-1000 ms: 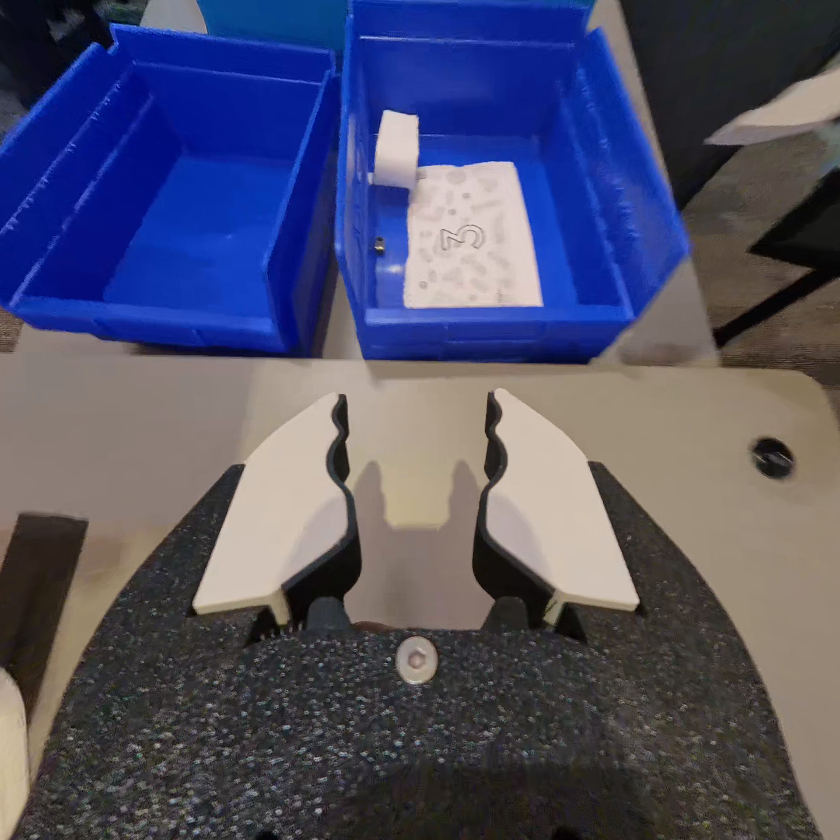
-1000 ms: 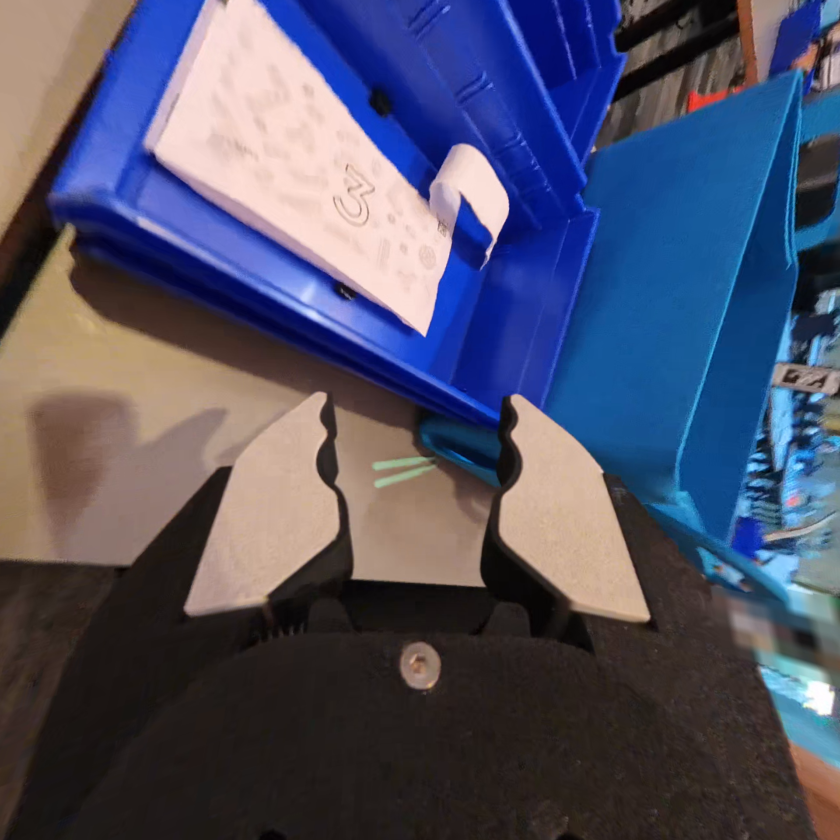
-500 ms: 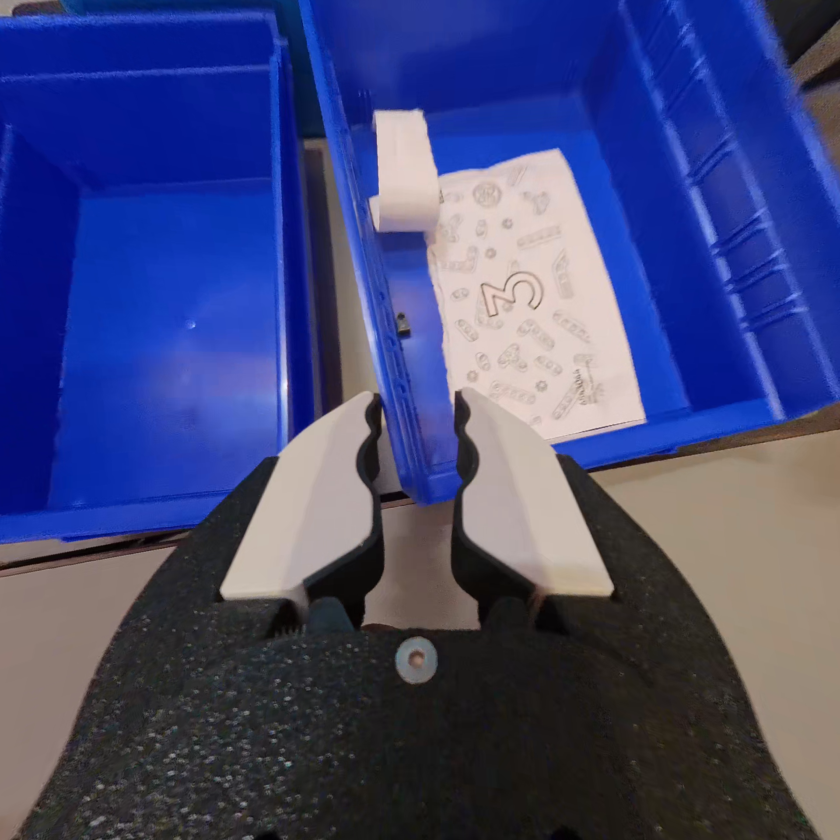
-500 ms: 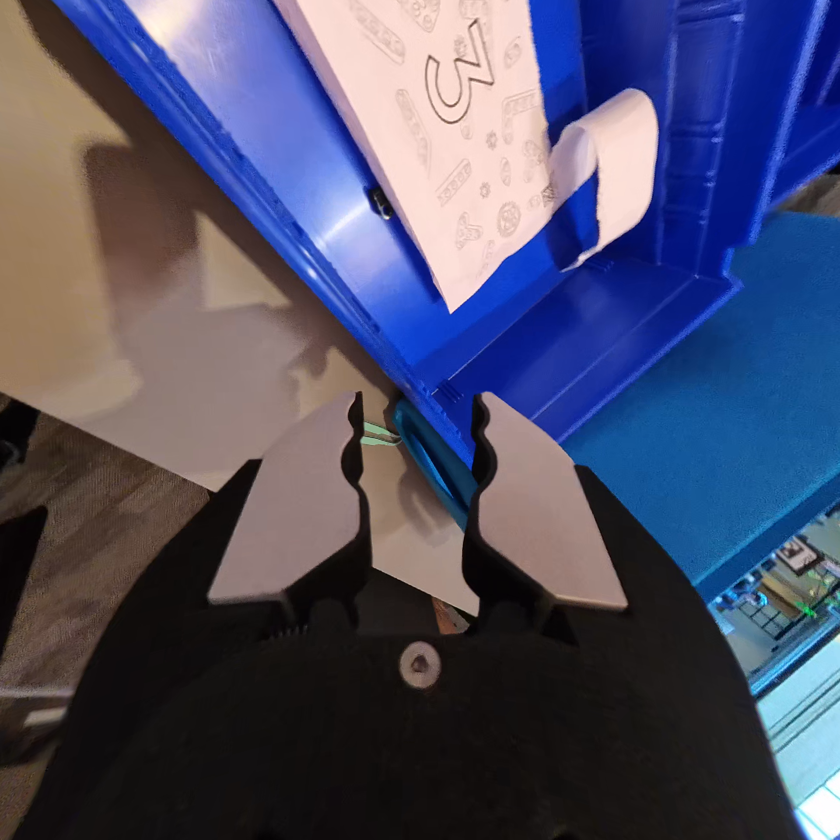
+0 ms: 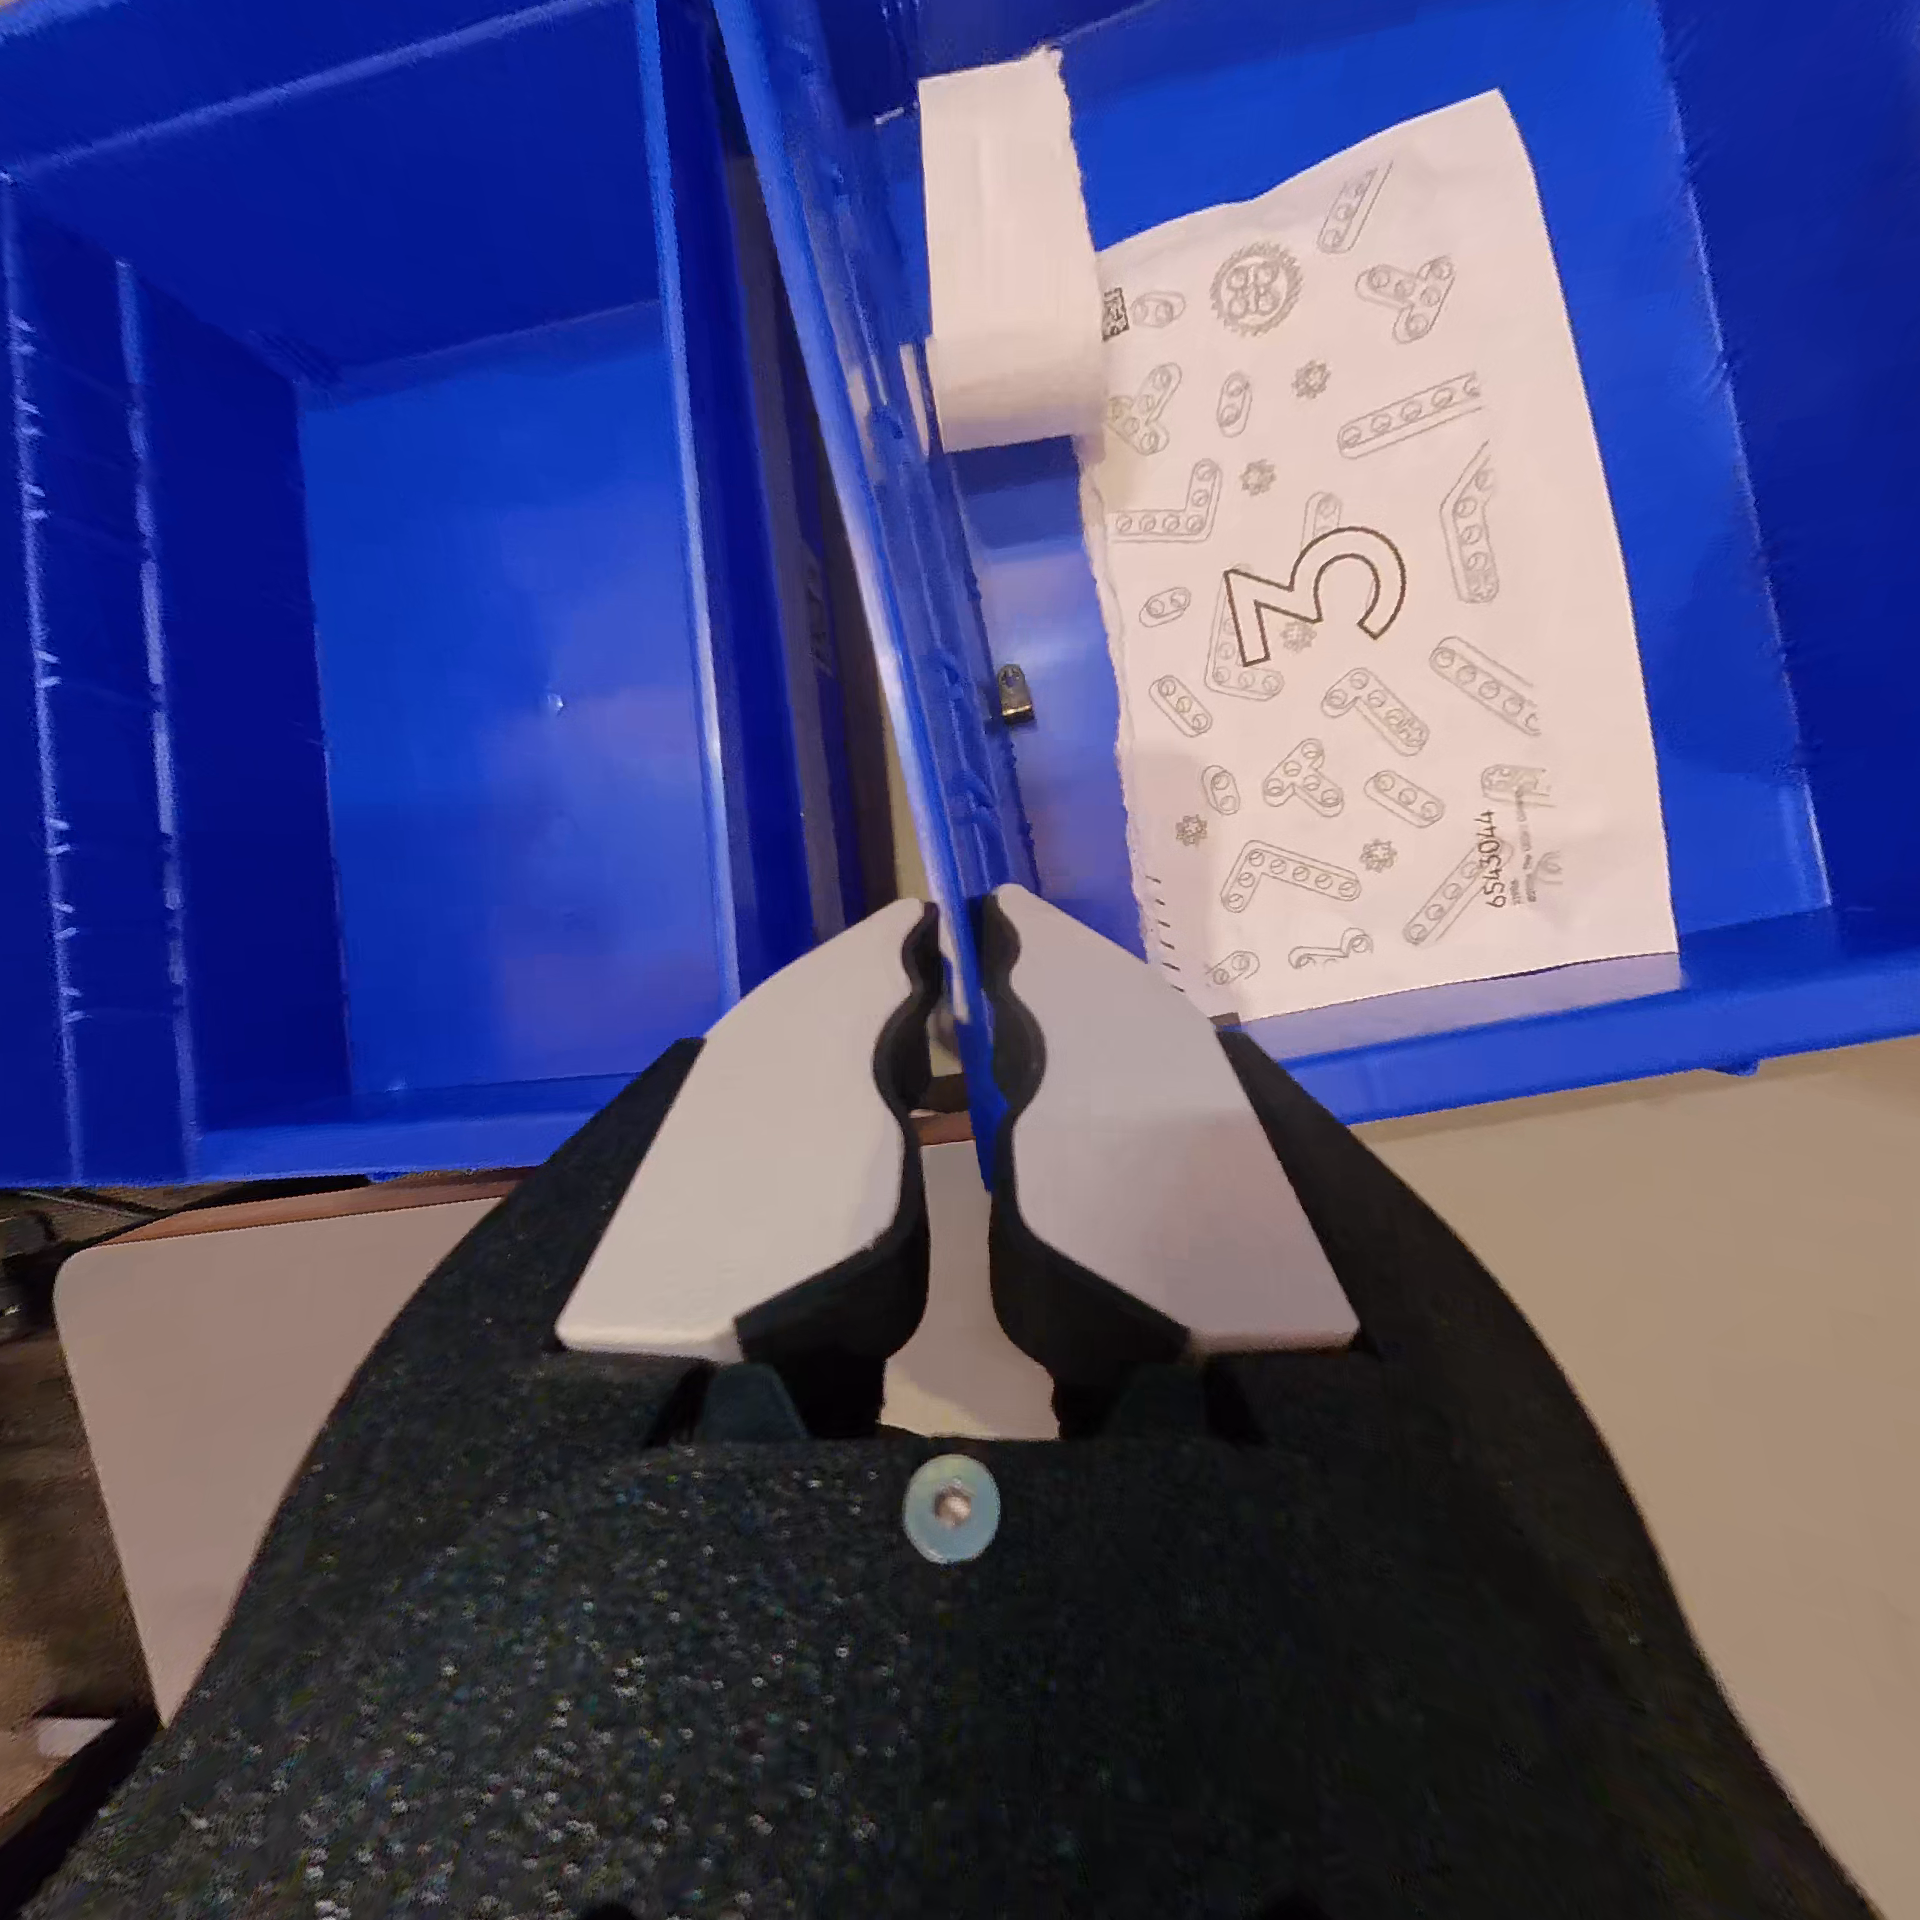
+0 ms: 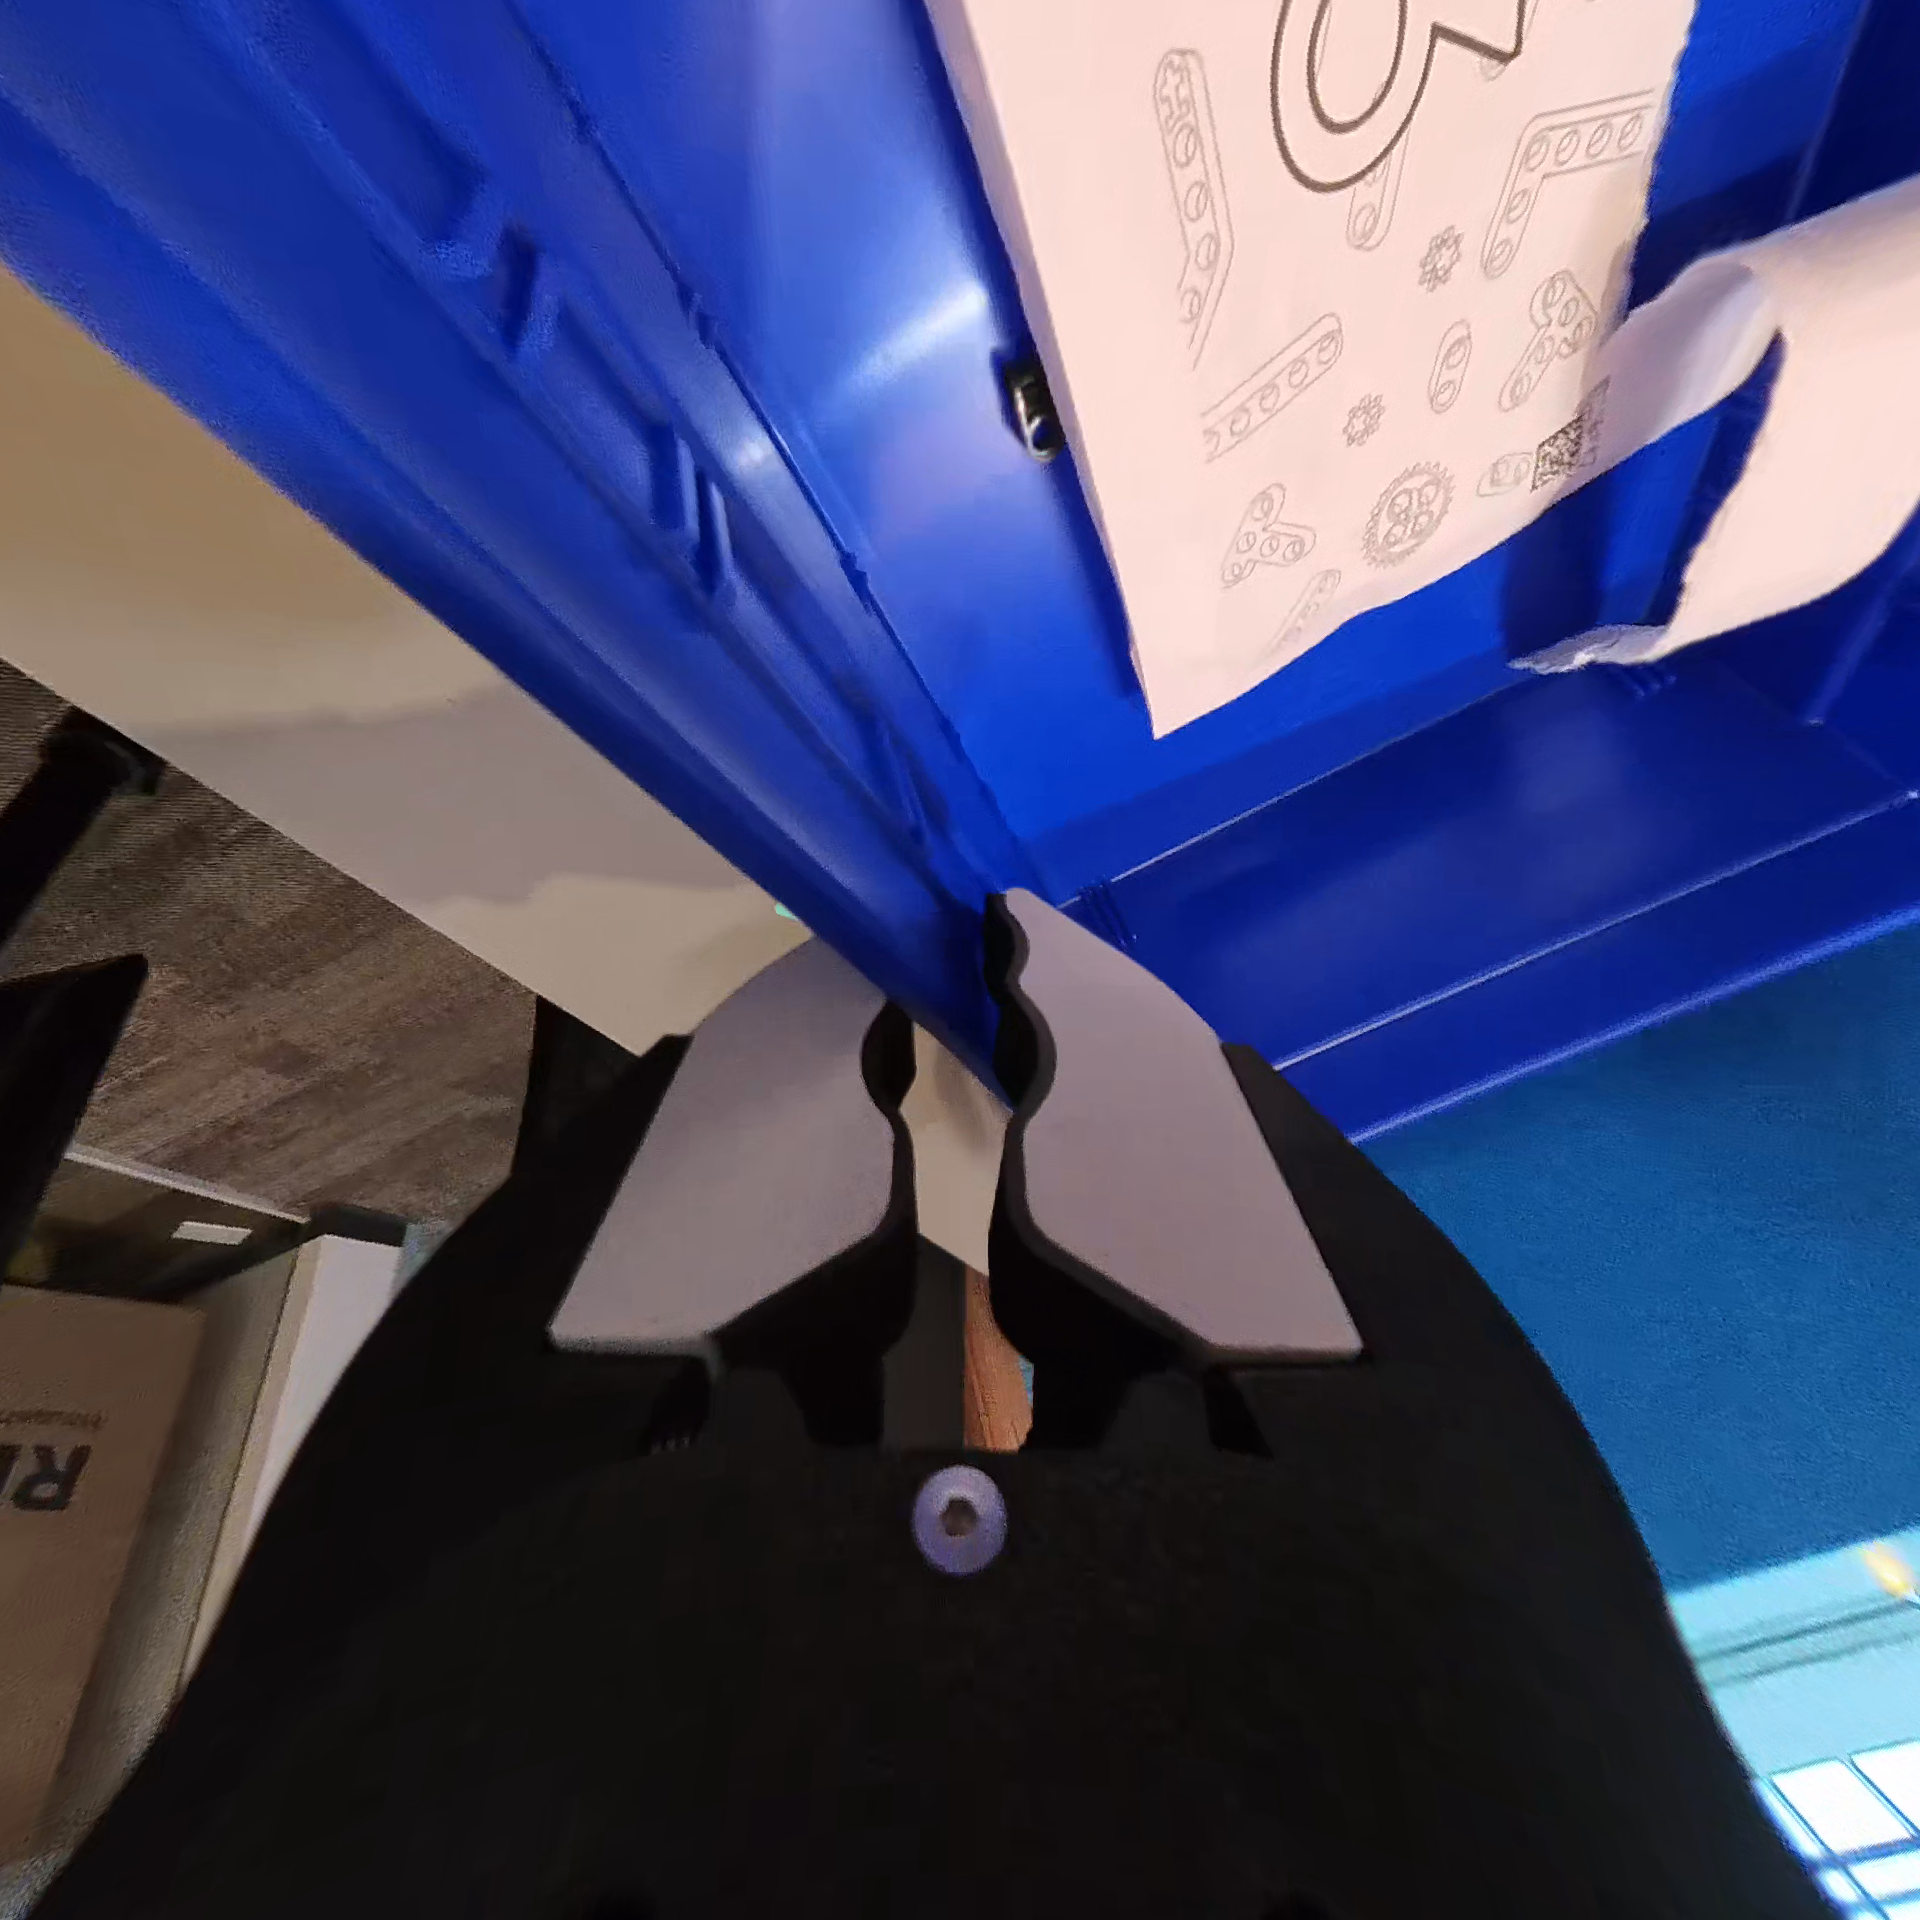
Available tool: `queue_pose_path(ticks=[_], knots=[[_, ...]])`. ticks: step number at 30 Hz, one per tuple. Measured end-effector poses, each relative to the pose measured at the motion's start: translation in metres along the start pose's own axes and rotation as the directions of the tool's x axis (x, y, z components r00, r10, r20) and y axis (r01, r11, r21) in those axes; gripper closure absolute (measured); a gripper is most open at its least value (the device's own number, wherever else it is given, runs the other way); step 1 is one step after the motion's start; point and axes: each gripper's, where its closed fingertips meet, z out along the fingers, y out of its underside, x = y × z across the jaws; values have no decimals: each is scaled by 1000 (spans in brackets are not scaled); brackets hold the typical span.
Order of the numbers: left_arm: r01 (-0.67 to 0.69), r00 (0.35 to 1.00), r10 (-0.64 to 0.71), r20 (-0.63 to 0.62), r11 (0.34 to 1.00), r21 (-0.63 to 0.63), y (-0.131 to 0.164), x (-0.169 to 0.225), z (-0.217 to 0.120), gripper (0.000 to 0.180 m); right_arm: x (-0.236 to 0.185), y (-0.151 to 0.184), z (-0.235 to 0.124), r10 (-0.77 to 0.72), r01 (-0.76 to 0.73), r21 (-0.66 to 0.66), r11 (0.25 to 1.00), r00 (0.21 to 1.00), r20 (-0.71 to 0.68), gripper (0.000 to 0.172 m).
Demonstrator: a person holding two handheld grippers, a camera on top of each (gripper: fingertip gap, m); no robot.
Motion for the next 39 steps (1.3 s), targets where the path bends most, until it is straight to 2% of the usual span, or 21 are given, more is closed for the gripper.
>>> queue_pose_path(ticks=[4,8,10,12,13,15,16,18,21,23,26,31,37,39], knots=[[5,1000,-6,11,998,67,-11,-4,-16,173,4,4,-15,31,-31,4,1000,998,-58,162],[-65,994,55,96,993,103,-28,-5,-38,172,10,12,-26,54,-55,-11,998,993,-107,162],[-64,991,53,121,994,89,-27,-13,-40,172,13,9,-36,63,-66,-17,998,986,-155,162],[-7,997,-1,83,996,87,-18,-19,-36,172,16,3,-54,71,-72,2,997,977,-200,161],[11,997,-19,75,995,100,-14,-21,-37,172,19,2,-60,97,-94,25,995,972,-215,160],[34,999,-35,4,985,172,-18,-10,-49,173,24,14,-61,116,-128,-31,991,961,-253,160],[10,1000,-12,7,983,184,-19,-8,-55,172,23,13,-63,110,-124,-37,992,957,-268,161],[-17,996,4,92,990,142,-14,-16,-59,172,20,0,-70,135,-128,44,991,955,-264,161],[-25,998,14,67,985,170,-13,-9,-77,173,10,-8,-75,124,-114,50,992,954,-274,162],[-65,994,53,96,990,126,-1,-10,-84,172,-3,-26,-89,109,-81,116,990,958,-267,161],[-45,999,49,-21,990,133,13,11,-101,172,-22,-31,-107,100,-69,122,990,958,-270,159],[-113,988,121,-99,990,80,52,56,-122,170,-67,-55,-127,42,-6,157,988,973,-228,158],[-118,976,125,-181,992,47,94,90,-126,170,-130,-101,-146,-76,104,208,973,988,-135,160],[-104,981,110,-158,993,47,100,90,-124,169,-141,-114,-154,-92,117,227,967,989,-118,160]])
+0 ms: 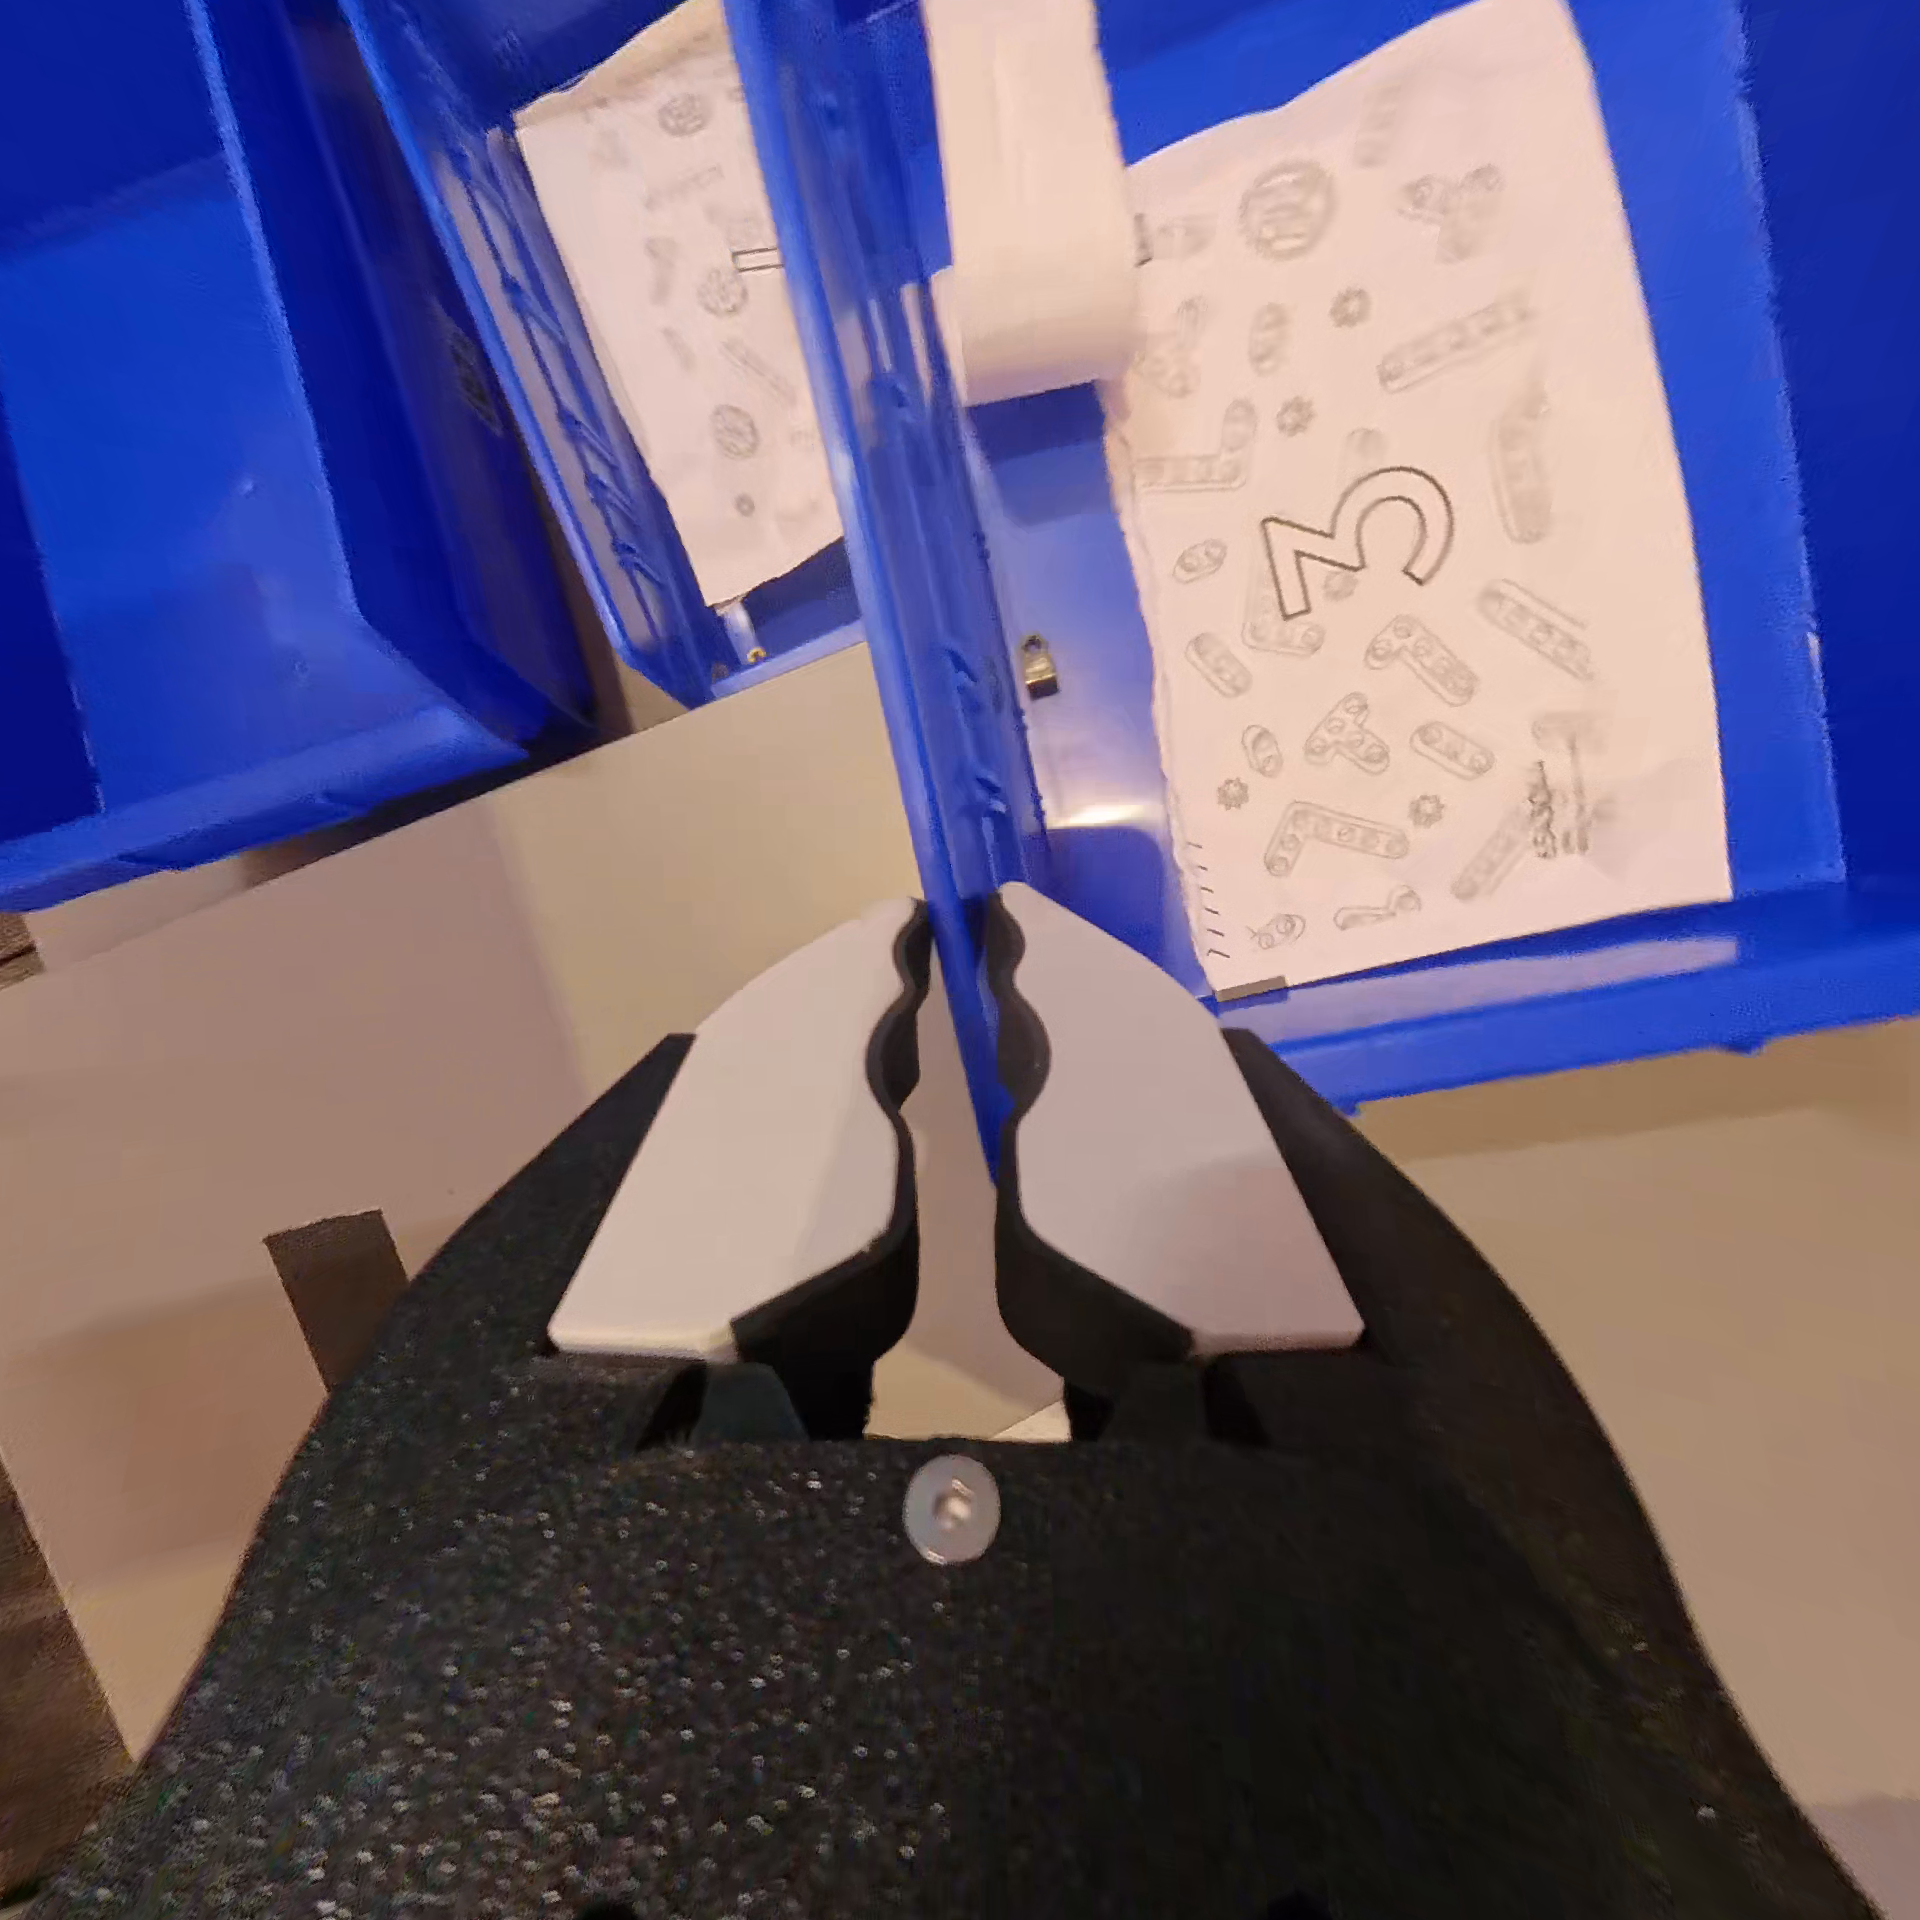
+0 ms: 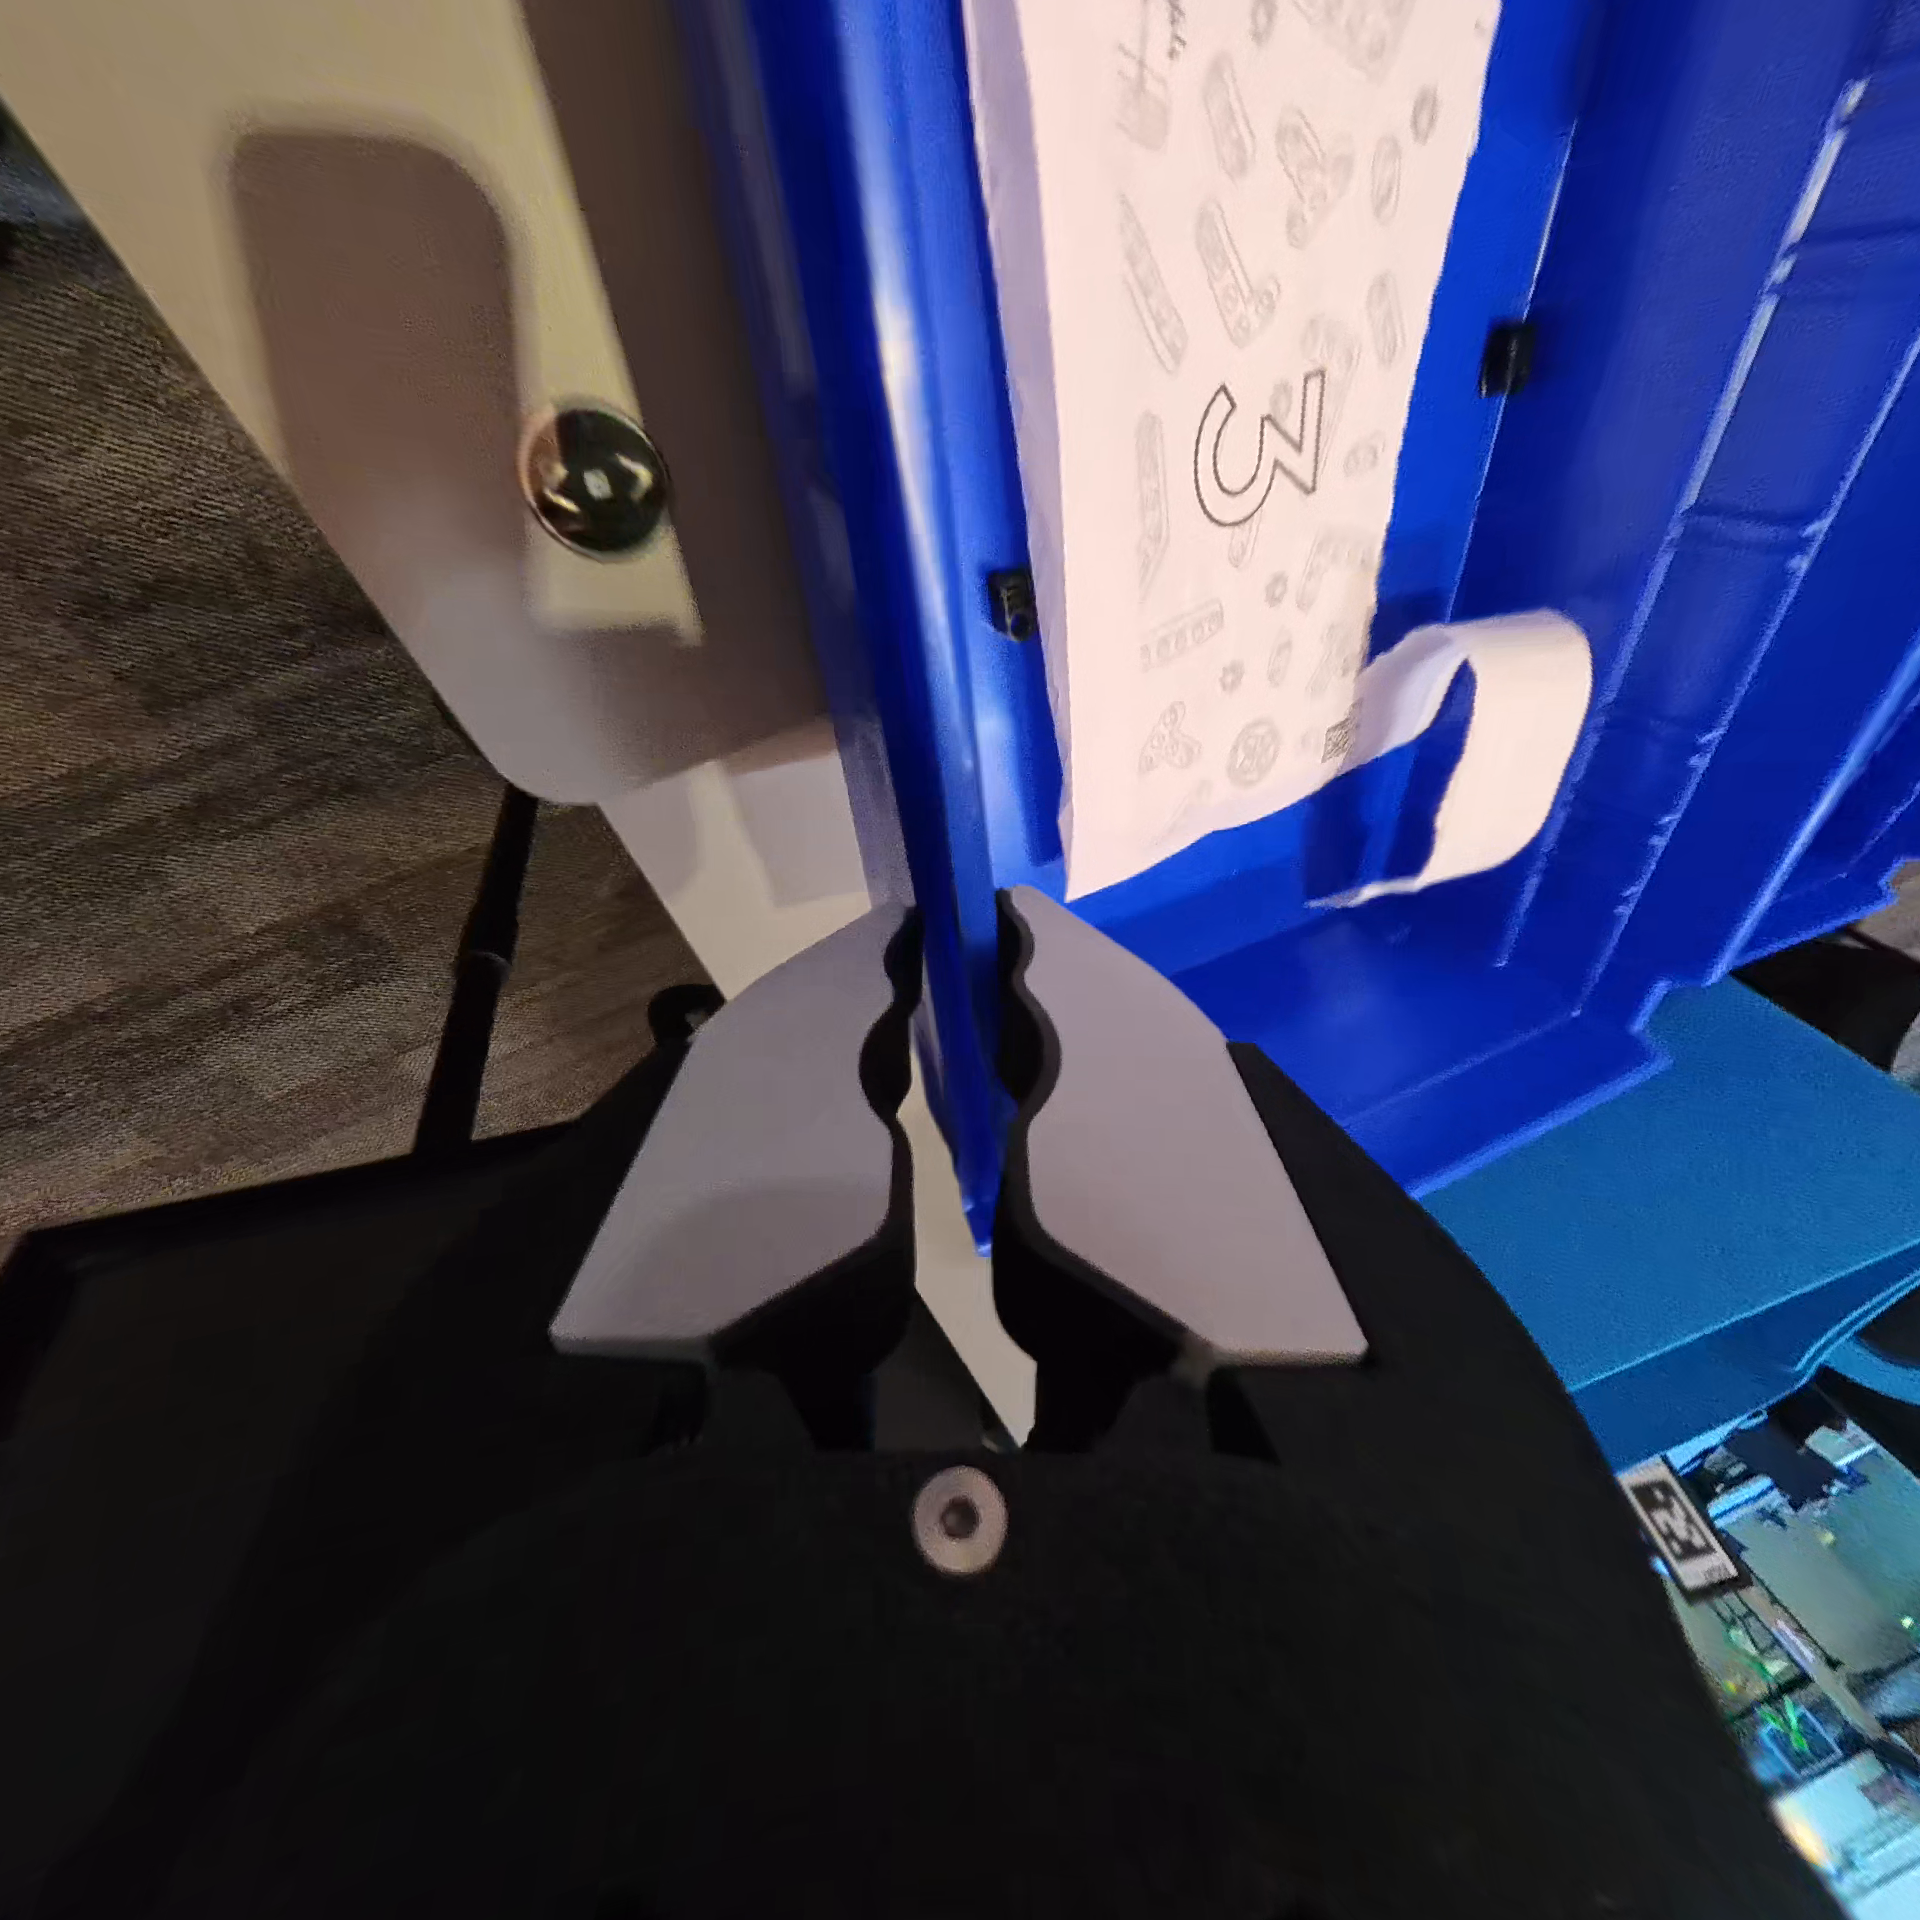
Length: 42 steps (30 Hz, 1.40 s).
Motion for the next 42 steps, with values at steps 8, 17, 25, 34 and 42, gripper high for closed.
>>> queue_pose_path(ticks=[8,17,25,34,42], knots=[[-119,968,156,-195,975,187,-44,136,-49,145,-16,-33,-10,-1,0,10,1000,1000,31,159],[-205,937,191,-293,979,-18,-18,214,-23,145,-28,-62,-20,60,-63,106,992,998,29,159],[-184,969,177,-170,983,-28,-13,208,-18,170,-14,-66,-28,181,-125,191,974,934,-309,141],[-157,972,151,-179,988,-18,-15,216,-24,170,-43,-74,-60,361,-86,378,922,547,-755,149],[-159,974,154,-166,987,-15,-22,225,-30,171,-38,-90,-41,322,-96,327,940,563,-761,134]])
